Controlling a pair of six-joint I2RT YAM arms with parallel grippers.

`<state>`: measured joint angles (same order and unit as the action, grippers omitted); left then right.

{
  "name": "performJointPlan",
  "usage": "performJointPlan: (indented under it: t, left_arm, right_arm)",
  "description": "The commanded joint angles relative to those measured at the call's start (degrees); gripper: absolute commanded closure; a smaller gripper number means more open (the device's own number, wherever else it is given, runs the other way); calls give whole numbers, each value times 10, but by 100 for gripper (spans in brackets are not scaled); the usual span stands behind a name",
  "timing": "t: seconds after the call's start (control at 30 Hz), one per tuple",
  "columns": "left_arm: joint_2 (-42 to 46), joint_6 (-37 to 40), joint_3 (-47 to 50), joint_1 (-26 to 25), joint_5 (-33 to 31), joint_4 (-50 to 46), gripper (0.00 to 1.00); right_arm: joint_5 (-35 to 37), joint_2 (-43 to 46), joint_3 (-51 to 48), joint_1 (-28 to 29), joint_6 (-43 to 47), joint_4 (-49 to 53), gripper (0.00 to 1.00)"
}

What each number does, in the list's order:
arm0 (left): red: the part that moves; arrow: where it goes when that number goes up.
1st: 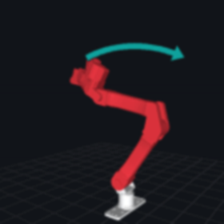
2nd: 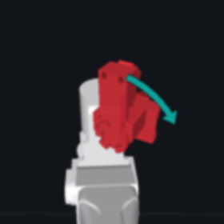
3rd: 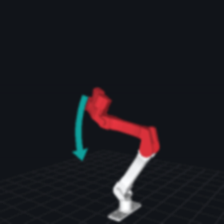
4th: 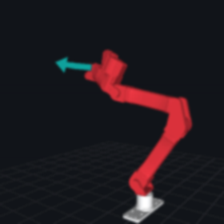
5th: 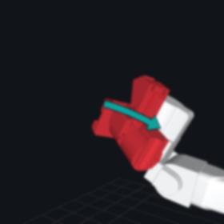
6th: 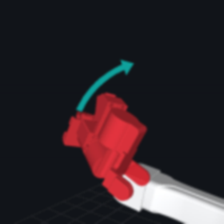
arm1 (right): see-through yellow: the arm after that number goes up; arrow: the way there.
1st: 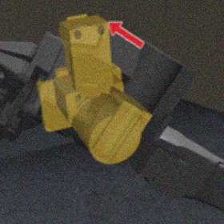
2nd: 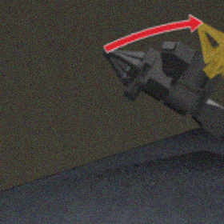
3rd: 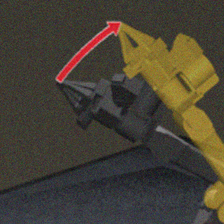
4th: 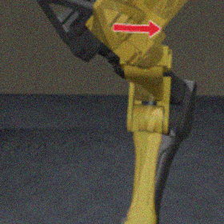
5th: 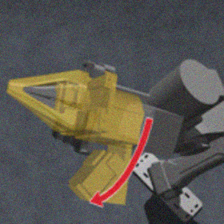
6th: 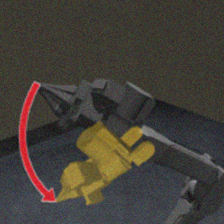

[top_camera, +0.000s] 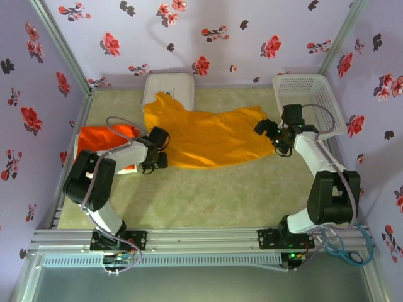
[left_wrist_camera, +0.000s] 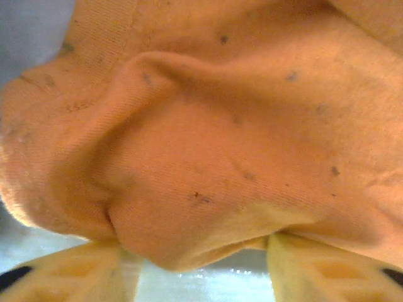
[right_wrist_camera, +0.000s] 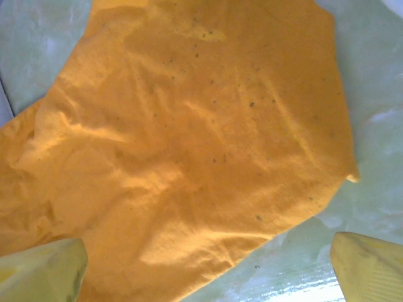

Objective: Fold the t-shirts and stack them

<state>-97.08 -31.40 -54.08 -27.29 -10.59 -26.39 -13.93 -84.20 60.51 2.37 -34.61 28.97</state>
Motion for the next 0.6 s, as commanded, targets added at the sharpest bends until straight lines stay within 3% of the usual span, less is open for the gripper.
performJointPlan:
  t: [0.0,0.1,0.13,0.2,0.37,0.57]
  left_arm:
    - [-23,0,-10,-3,-34,5,62]
    - [-14,0,-17,-7,-32,-18,85]
    - [-4,-1,-18,-10,-31,-27,90]
    - [18,-1,-23,-15,-20,-54,99]
    - [76,20,-64,-28,-4,-139,100]
    - [99,63,-173,-28,-7,-213,100]
  right_arm:
    - [33,21,-14,4,19,24,1]
    - [45,23,-19,4,18,29,3]
    - [48,23,-21,4,18,31,9]
    - [59,18,-24,4,13,35,30]
    - [64,10,-24,4,13,45,40]
    - [68,24,-35,4,7,36,41]
